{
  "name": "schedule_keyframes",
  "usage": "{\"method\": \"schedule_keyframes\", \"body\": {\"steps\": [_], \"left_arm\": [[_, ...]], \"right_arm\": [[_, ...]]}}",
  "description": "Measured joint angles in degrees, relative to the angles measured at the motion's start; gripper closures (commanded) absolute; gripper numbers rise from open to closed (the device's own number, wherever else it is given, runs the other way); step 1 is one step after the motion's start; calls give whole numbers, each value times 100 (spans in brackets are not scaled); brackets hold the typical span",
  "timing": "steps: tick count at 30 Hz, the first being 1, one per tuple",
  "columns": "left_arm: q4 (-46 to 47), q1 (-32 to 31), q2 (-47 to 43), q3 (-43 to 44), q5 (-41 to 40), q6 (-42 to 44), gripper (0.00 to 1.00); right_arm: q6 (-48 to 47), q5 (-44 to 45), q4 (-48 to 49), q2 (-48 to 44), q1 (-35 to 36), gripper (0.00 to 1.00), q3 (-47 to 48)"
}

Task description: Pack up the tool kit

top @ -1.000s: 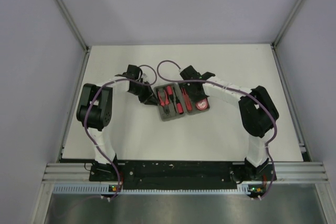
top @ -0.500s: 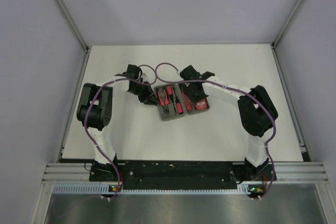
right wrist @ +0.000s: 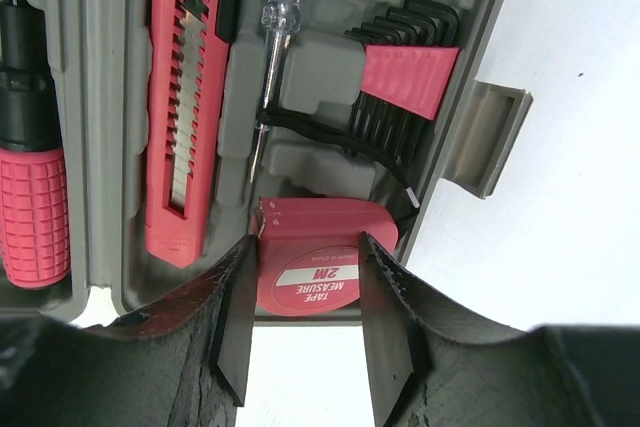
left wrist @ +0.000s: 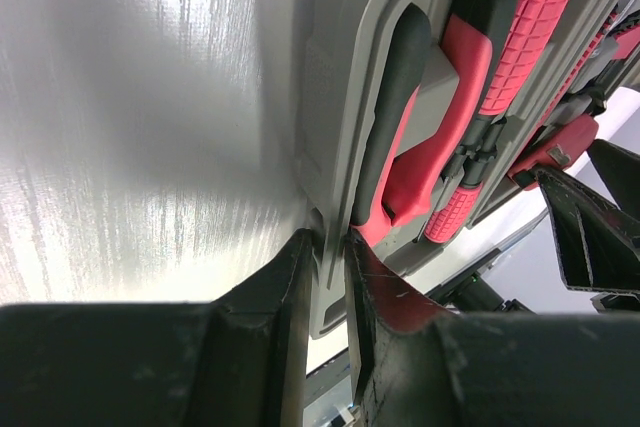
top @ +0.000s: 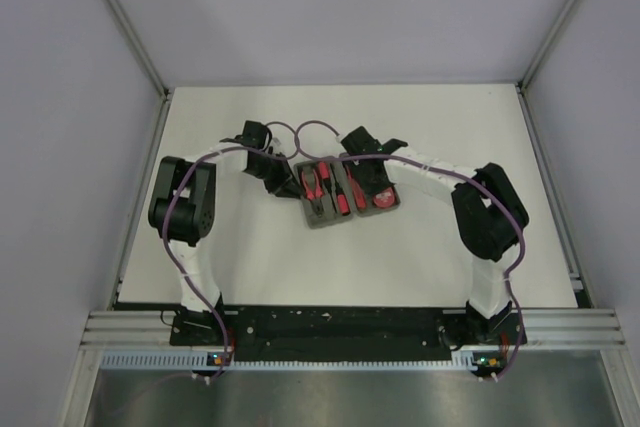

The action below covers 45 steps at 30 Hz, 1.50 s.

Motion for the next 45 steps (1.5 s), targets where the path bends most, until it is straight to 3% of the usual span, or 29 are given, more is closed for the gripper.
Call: {"method": "schedule_keyframes", "body": {"steps": [22, 34, 41, 45], "left_arm": [[-11, -22, 2, 44, 7, 4, 78], [-22, 20, 4, 168, -35, 20, 73], [-48, 52, 2, 293, -37, 26, 72], [-59, 52, 2, 315, -33, 31, 71]], "right_arm": [[367, 455, -136, 363, 74, 67, 162], [859, 201, -610, 413, -4, 49, 452], [1340, -227, -739, 114, -157, 69, 385], [1547, -529, -619, -125, -356, 74, 44]]}}
